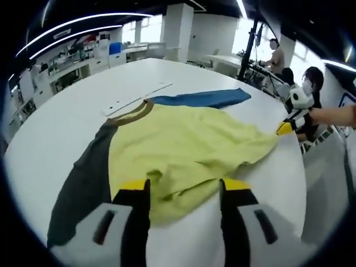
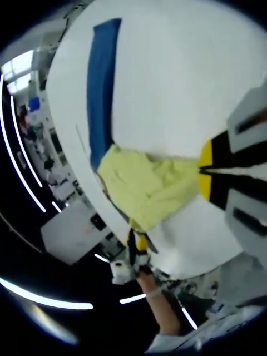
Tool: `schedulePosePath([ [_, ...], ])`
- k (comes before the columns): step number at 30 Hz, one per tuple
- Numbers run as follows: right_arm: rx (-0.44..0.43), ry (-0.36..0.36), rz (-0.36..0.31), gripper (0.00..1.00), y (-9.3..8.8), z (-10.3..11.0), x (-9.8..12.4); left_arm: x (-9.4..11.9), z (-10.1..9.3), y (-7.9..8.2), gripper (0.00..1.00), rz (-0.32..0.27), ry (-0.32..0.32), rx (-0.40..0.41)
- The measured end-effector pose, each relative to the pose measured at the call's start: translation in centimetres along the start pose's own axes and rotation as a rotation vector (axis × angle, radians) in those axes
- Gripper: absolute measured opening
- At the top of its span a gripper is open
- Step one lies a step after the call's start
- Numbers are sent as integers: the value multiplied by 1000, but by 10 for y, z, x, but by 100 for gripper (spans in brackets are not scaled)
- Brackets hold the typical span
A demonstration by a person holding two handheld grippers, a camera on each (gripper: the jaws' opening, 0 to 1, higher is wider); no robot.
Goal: Fold the garment on the visible template until the final outline fits inside the template.
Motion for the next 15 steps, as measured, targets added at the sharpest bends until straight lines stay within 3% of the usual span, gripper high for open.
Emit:
schedulePosePath([
  [5,-5,0,-3,0,0,-1,0,-3,12,-1,31,0,40,29],
  [11,-8,-1,-5,0,0,-1,-1,-6,15,-7,11,22,74,50],
  [15,-11,-1,-7,0,0,-1,0,-9,19,-10,5,32,93,64],
])
Point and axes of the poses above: the point that each gripper's makers call its tool centre point, and the gripper's own axes: x roughly backward along the fingers, z roughly to its left, y roughly out of its top, the point moved 3 cm from there along x, roughly backward along the fingers, and after that the axes turned 7 degrees about x, right-handed, at the moved point
